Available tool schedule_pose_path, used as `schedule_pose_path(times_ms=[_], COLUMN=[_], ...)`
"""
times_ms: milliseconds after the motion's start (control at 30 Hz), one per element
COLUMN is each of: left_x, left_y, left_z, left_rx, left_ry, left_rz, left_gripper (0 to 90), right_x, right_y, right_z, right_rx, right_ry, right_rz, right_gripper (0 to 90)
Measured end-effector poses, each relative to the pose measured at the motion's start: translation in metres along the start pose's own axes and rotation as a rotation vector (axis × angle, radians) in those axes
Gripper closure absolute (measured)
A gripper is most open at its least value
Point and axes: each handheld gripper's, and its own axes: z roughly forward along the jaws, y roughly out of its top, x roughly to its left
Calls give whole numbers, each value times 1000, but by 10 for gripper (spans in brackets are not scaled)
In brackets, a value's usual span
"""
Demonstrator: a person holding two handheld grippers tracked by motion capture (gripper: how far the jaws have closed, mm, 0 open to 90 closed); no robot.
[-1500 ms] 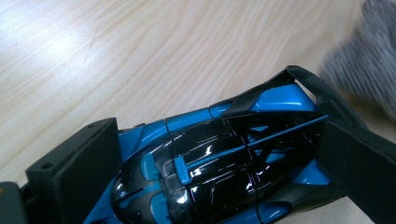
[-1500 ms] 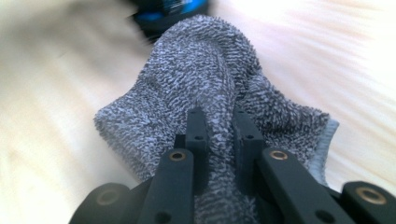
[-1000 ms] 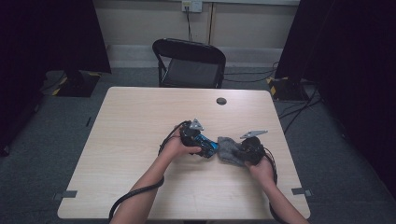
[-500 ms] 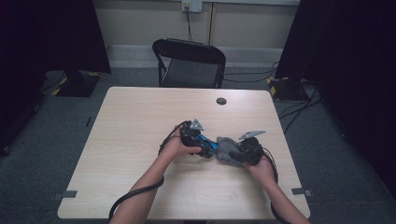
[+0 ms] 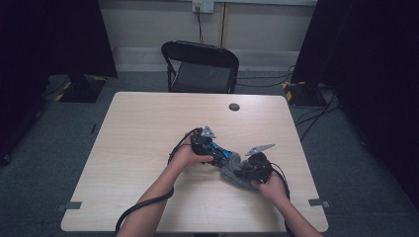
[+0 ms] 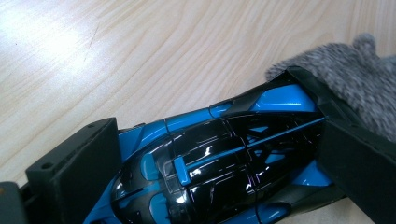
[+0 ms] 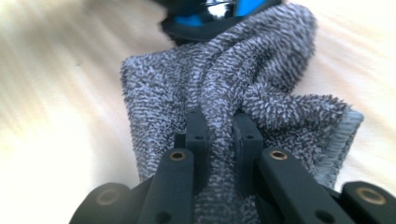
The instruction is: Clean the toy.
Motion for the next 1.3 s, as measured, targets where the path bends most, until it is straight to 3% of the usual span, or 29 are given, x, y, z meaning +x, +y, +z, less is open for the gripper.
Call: schedule_pose_path(times_ms=[933,1133,1300], left_x=[-1,-1,-1], left_y=[-1,-1,-1], left_z=[0,0,0], left_rx=[-4,-8,-9], left_ry=[4,5,6], left_rz=[2,-2,0], left_gripper=[0,0,0], right_x=[39,43,32], right_y=[0,-2,-2], right_z=[5,-7,-32], right_rx=[27,11,-25], right_ry=[154,160,135], right_rz=[-123,-148,-137], right_gripper=[804,804,803])
